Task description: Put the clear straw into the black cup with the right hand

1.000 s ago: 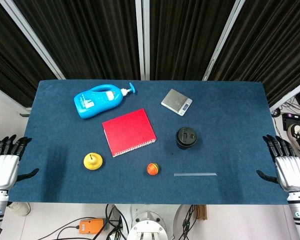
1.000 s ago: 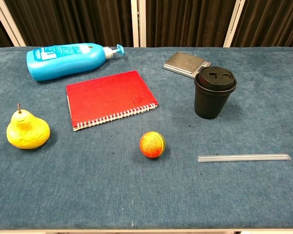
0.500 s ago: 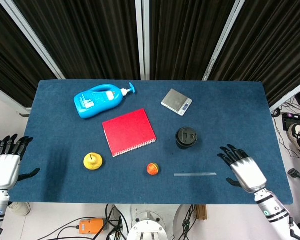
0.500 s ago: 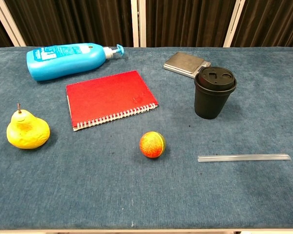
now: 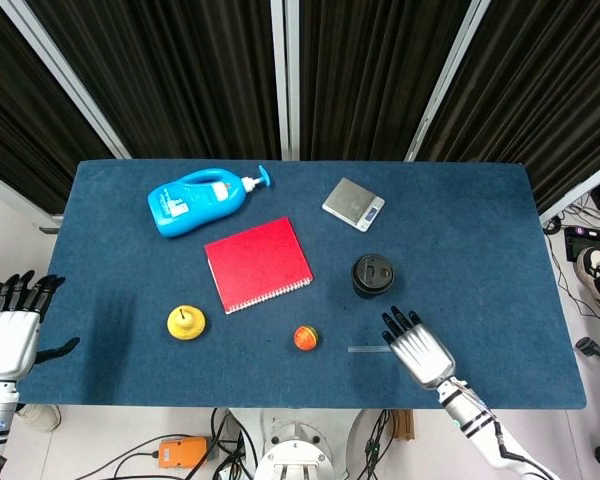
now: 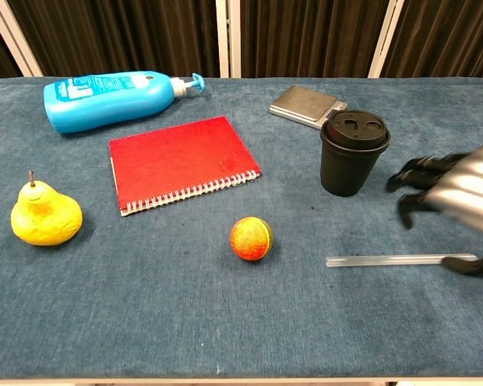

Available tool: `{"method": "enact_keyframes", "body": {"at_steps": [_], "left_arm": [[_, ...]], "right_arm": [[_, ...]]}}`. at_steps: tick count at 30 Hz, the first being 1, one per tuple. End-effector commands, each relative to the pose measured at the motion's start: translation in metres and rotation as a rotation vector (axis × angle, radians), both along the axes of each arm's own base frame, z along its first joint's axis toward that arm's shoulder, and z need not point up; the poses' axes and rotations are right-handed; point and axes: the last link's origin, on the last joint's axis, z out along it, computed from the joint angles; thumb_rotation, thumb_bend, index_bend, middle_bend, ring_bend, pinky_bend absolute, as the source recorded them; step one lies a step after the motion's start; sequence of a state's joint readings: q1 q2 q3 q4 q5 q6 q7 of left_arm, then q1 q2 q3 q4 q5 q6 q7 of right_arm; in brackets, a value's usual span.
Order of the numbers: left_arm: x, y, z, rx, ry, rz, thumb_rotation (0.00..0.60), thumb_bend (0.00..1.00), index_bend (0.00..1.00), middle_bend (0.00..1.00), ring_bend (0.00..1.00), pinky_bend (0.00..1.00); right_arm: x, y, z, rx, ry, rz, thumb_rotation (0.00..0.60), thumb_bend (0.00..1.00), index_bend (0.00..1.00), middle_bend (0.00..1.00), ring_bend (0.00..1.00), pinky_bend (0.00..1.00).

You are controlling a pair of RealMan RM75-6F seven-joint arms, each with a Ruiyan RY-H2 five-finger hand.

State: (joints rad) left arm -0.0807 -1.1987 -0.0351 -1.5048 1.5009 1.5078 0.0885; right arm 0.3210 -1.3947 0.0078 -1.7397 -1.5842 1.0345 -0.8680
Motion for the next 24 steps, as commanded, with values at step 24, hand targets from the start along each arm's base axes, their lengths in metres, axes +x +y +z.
{"method": "enact_keyframes", "body": {"at_steps": [24], "left_arm": [[-0.009,0.0,-0.001,0.0,-0.005,0.012,0.6,0.02,0.14,0.14,0.02,0.0]], "right_arm": [[0.012,-0.01,-0.043,0.047,0.018,-0.028,0.6,0.52,0.57,0.27,0.21,0.37]]}}
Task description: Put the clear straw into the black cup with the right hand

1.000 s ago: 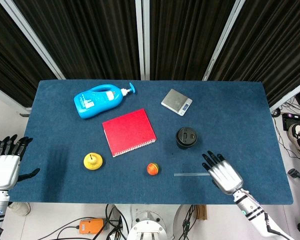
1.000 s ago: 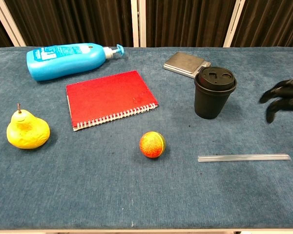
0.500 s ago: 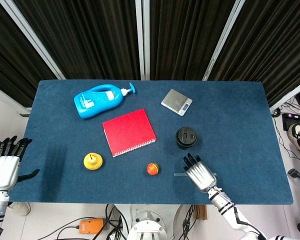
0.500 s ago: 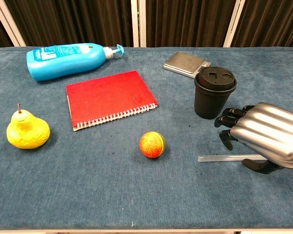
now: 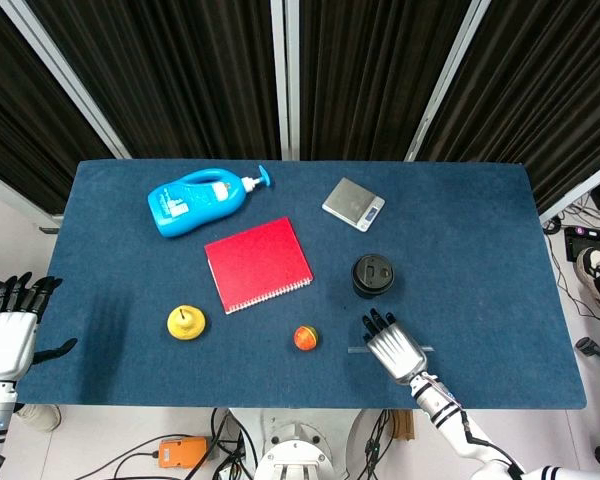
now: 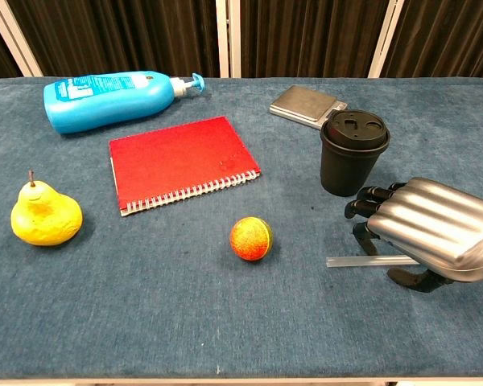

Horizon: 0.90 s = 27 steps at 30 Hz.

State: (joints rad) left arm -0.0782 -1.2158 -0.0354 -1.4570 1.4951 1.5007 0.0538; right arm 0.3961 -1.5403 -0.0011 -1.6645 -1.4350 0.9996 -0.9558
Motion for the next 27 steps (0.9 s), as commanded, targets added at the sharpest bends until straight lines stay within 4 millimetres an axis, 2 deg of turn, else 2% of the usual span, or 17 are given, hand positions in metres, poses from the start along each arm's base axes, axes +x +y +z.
{"method": "enact_keyframes", "body": {"at_steps": [1,6,9,12,20,23,27], "left_arm": [[0.0,0.0,0.0,0.001,-0.001,0.001,0.6,0.02,0.14,0.14,0.02,0.0],[-0.001,-0.001,0.0,0.003,-0.002,0.003,0.6,0.02,0.14,0.14,0.02,0.0],[0.0,-0.002,0.0,0.002,-0.002,0.003,0.6,0.02,0.14,0.14,0.02,0.0],[0.0,-0.002,0.0,0.003,-0.001,0.001,0.6,0.02,0.14,0.14,0.02,0.0],[0.007,0.001,0.003,0.006,0.008,-0.014,0.6,0.02,0.14,0.14,0.02,0.0],[0.009,0.002,0.003,0.004,0.011,-0.018,0.6,0.02,0.14,0.14,0.02,0.0],[0.011,0.003,0.004,0.003,0.013,-0.017,0.6,0.02,0.14,0.14,0.02,0.0]], "right_arm": [[0.001,-0.001,-0.001,-0.003,-0.005,0.001,0.6,0.54,0.58,0.27,0.21,0.37],[0.001,-0.004,0.002,-0.016,-0.024,-0.002,0.6,0.59,0.65,0.3,0.22,0.37],[0.007,-0.007,0.012,-0.027,-0.103,-0.015,0.6,0.6,0.67,0.31,0.23,0.37],[0.018,-0.009,0.03,-0.04,-0.233,-0.029,0.6,0.61,0.68,0.32,0.24,0.37],[0.047,-0.021,0.101,-0.026,-0.735,-0.101,0.6,0.66,0.71,0.35,0.27,0.4],[0.051,-0.033,0.119,-0.039,-0.907,-0.126,0.6,0.68,0.72,0.37,0.27,0.41],[0.056,-0.052,0.132,-0.016,-1.105,-0.194,0.6,0.69,0.73,0.37,0.27,0.42]]}}
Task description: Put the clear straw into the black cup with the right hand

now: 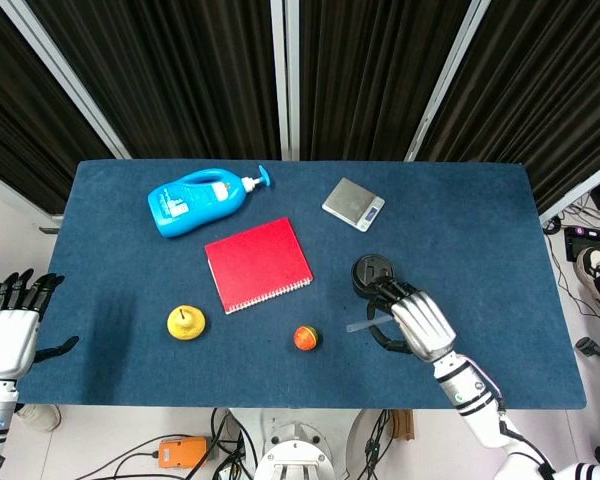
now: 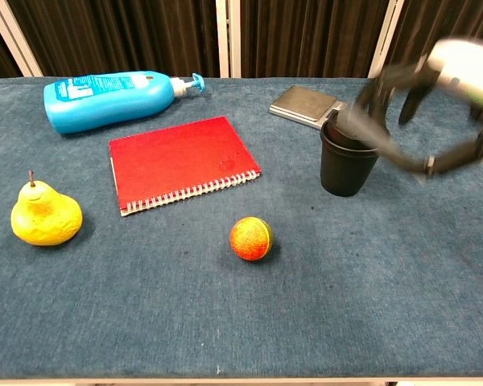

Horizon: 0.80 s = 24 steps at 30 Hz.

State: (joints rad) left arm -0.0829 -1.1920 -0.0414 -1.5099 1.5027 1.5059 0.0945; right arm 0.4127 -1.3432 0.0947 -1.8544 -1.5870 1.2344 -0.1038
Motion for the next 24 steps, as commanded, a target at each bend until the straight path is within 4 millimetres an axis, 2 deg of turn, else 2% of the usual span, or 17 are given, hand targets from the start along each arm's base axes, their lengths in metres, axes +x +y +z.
{"method": "enact_keyframes", "body": {"at_steps": [1,7,13,24], "left_arm": [[0.001,0.001,0.0,-0.002,0.002,0.001,0.6,0.02,0.14,0.14,0.02,0.0],[0.002,0.001,-0.001,-0.007,0.001,0.003,0.6,0.02,0.14,0.14,0.02,0.0],[0.002,0.002,-0.001,-0.006,0.0,0.016,0.6,0.02,0.14,0.14,0.02,0.0],[0.002,0.003,-0.001,-0.007,0.003,0.016,0.6,0.02,0.14,0.14,0.02,0.0]], "right_arm": [[0.015,-0.03,0.04,-0.017,-0.319,-0.036,0.6,0.69,0.73,0.37,0.27,0.42],[0.008,-0.064,0.045,-0.033,-0.43,-0.112,0.6,0.69,0.73,0.38,0.27,0.42],[-0.006,-0.087,0.032,-0.017,-0.486,-0.188,0.6,0.69,0.73,0.38,0.27,0.42],[-0.011,-0.092,0.01,0.026,-0.505,-0.21,0.6,0.69,0.73,0.38,0.28,0.42]]}}
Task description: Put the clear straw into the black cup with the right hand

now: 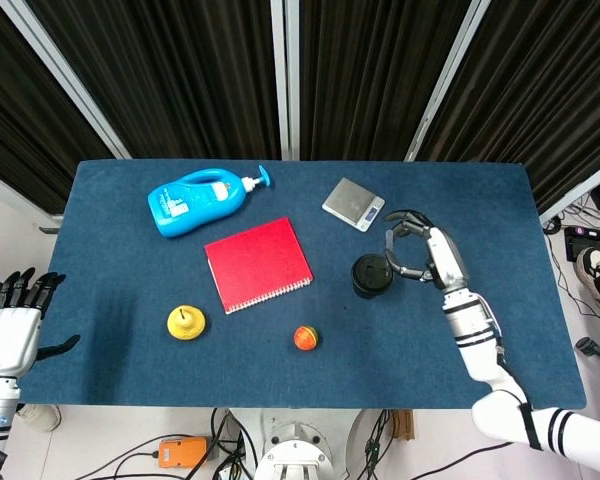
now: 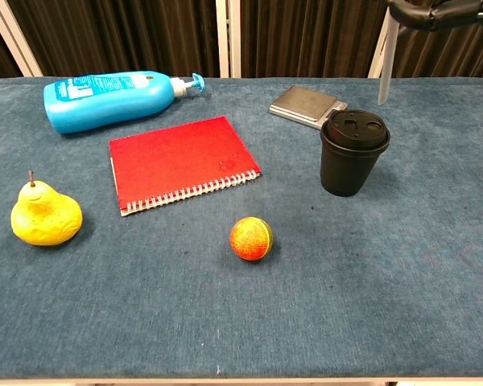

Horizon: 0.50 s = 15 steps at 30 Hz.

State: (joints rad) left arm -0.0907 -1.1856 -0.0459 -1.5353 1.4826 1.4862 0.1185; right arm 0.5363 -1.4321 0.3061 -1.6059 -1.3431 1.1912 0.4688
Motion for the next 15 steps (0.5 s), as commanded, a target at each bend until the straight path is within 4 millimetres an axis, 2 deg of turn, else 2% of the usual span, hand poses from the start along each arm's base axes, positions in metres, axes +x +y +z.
{"method": "enact_keyframes", "body": {"at_steps": [1,15], "left_arm": [[0.0,0.0,0.0,0.001,0.001,0.0,0.6,0.02,0.14,0.14,0.02,0.0],[-0.002,-0.001,-0.001,0.003,-0.002,0.007,0.6,0.02,0.14,0.14,0.02,0.0]], "right_arm": [[-0.001,0.001,-0.004,0.01,0.008,0.003,0.6,0.69,0.73,0.38,0.28,0.42],[-0.002,0.001,-0.017,0.035,0.022,0.013,0.6,0.69,0.73,0.38,0.28,0.42]]}}
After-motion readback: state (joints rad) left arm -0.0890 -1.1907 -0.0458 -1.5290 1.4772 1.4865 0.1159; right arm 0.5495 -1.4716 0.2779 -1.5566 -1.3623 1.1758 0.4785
